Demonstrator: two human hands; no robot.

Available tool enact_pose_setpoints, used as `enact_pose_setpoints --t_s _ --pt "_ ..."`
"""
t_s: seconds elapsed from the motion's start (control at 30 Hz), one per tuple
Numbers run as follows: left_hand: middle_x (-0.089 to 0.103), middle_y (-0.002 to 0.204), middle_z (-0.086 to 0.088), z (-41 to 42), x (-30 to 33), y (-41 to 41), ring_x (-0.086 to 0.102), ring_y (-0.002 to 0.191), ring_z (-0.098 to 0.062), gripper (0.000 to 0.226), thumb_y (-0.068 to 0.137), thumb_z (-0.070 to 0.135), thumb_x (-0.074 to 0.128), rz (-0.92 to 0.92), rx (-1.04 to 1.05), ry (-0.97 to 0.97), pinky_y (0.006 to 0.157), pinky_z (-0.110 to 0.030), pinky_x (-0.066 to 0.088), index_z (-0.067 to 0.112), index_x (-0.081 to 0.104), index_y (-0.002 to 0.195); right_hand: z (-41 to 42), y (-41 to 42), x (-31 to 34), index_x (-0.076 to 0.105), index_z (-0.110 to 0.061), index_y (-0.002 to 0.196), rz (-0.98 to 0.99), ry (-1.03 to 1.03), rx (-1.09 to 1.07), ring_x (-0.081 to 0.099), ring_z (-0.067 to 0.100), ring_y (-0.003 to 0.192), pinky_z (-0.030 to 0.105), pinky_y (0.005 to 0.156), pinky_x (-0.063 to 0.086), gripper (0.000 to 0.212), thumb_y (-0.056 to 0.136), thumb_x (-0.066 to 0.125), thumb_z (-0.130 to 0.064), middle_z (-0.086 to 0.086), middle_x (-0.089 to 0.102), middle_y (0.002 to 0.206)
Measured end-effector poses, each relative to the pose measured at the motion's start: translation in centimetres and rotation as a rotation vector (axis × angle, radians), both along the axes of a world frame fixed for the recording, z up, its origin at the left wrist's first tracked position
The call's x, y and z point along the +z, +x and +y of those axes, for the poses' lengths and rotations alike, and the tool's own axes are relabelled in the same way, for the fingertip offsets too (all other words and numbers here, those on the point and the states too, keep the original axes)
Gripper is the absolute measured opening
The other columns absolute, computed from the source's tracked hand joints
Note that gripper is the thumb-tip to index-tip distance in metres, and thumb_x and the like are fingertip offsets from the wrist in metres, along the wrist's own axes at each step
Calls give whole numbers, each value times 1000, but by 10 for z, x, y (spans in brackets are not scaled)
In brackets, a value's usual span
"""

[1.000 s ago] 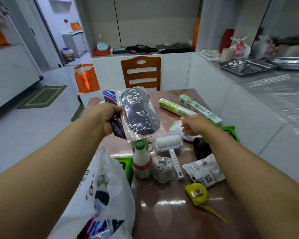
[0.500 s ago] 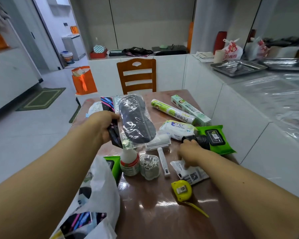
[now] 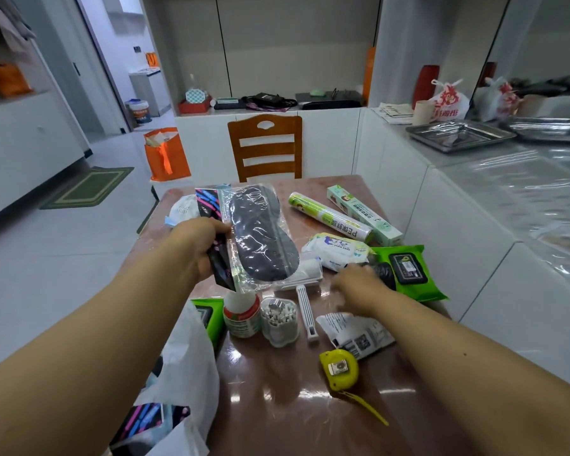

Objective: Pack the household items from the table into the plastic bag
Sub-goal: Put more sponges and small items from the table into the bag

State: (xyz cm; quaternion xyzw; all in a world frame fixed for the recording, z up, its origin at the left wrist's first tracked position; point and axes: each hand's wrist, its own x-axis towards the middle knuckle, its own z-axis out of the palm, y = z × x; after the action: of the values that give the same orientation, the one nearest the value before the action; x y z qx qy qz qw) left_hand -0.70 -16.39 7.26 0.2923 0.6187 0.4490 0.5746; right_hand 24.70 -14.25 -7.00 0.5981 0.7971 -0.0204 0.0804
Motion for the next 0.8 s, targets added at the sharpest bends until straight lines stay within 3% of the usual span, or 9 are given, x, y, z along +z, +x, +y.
enact_pose_setpoints --t_s 0.07,0.2,0.3,0.4,0.53,0.6,0.7,0.8 --pt "65 82 -14 0 -1 1 63 68 -27 5 93 2 52 -3 16 2 59 -40 52 3 50 88 9 13 3 49 -25 130 43 84 -173 40 26 125 43 100 33 61 77 72 -42 4 50 132" --pt "64 79 -14 0 -2 7 62 65 -27 10 93 1 51 -7 36 0 56 -40 51 5 49 84 20 28 -4 33 -21 142 36 -88 -363 29 27 136 50 106 28 80 74 73 -36 6 35 145" --pt "67 67 -14 -1 -4 11 64 55 -26 9 93 0 51 -30 43 0 56 -39 55 4 51 84 26 29 -7 34 -17 142 26 -74 -412 29 28 134 50 106 29 84 72 77 -33 7 34 144" --pt "67 60 -12 -1 -6 14 63 47 -23 11 93 1 51 -32 55 16 51 -34 57 3 55 83 34 32 -5 43 -17 133 -42 -104 -420 29 29 130 48 105 29 86 62 81 -47 9 36 138" --pt "64 44 -6 -2 -8 19 60 35 -17 16 95 5 50 -33 59 29 36 -26 52 6 57 81 40 32 0 46 -25 125 -50 -67 -313 40 28 124 41 96 33 69 66 78 -43 7 49 129" --pt "65 46 -6 -1 -11 19 60 38 -18 15 95 6 50 -30 56 28 38 -27 54 5 59 84 41 33 5 50 -26 113 -1 -79 -277 48 28 117 36 92 35 52 71 76 -39 3 56 116" --pt "67 53 -8 2 -15 19 62 44 -21 14 95 7 51 -30 51 15 41 -30 55 3 61 86 42 39 7 47 -26 89 123 -16 -279 55 28 106 32 81 38 24 80 69 -30 -1 52 91" --pt "67 59 -11 4 -17 21 62 55 -25 11 94 7 52 -11 55 8 43 -32 56 4 57 85 46 47 1 40 -22 68 296 31 -354 56 29 89 30 59 33 34 78 73 -26 1 55 78"
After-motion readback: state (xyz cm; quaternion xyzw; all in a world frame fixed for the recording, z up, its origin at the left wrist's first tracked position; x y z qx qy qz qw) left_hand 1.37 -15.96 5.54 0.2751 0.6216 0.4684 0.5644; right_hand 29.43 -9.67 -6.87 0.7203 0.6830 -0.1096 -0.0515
